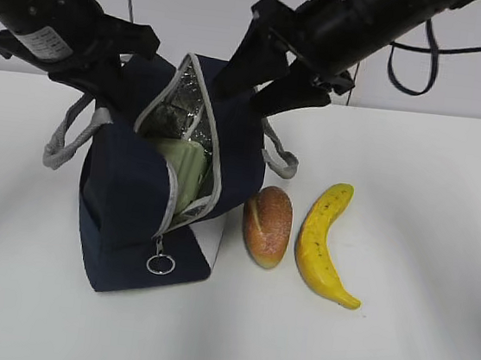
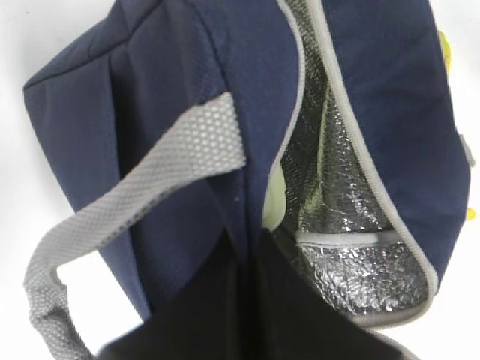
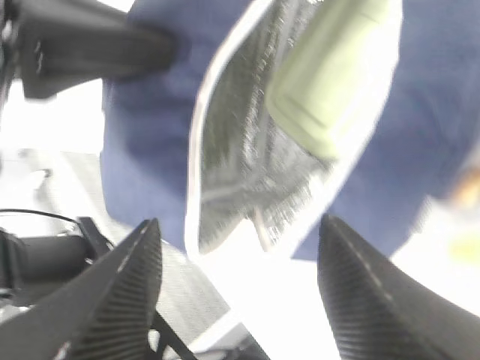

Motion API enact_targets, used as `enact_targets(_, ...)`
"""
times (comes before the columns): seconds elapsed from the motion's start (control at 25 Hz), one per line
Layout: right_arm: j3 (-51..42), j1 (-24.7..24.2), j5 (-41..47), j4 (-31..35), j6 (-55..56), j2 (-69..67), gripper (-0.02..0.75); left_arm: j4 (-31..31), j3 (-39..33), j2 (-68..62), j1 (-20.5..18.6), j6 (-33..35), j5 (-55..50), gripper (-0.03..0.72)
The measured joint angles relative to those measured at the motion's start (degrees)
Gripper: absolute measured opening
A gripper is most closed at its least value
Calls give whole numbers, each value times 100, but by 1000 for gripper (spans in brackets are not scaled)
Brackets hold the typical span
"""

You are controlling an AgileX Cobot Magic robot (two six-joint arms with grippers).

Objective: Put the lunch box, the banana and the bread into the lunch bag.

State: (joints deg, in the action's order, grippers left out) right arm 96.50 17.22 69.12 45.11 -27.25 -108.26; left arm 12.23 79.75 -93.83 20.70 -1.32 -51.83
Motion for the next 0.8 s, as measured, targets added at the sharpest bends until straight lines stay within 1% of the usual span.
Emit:
enact_targets(0.08, -249, 0, -70, -285, 158, 321, 480, -22, 0, 0, 0, 4, -41, -3)
enact_targets(0.32, -1525, 0, -1093, -2049, 1251, 1084, 480, -55, 0, 0, 0, 7, -91, -3)
enact_targets(0.4, -1907, -12, -1305, -2440, 1446, 1142, 480, -60, 0, 0, 0, 11, -97, -3)
enact_targets(0.56, -2356, -12, -1609, -2610, 1549, 1121, 479, -86, 0, 0, 0, 17, -101, -3)
enact_targets(0.8, -2408, -12, -1968, -2615, 1798, 514, 479, -106, 0, 0, 0, 21, -104, -3)
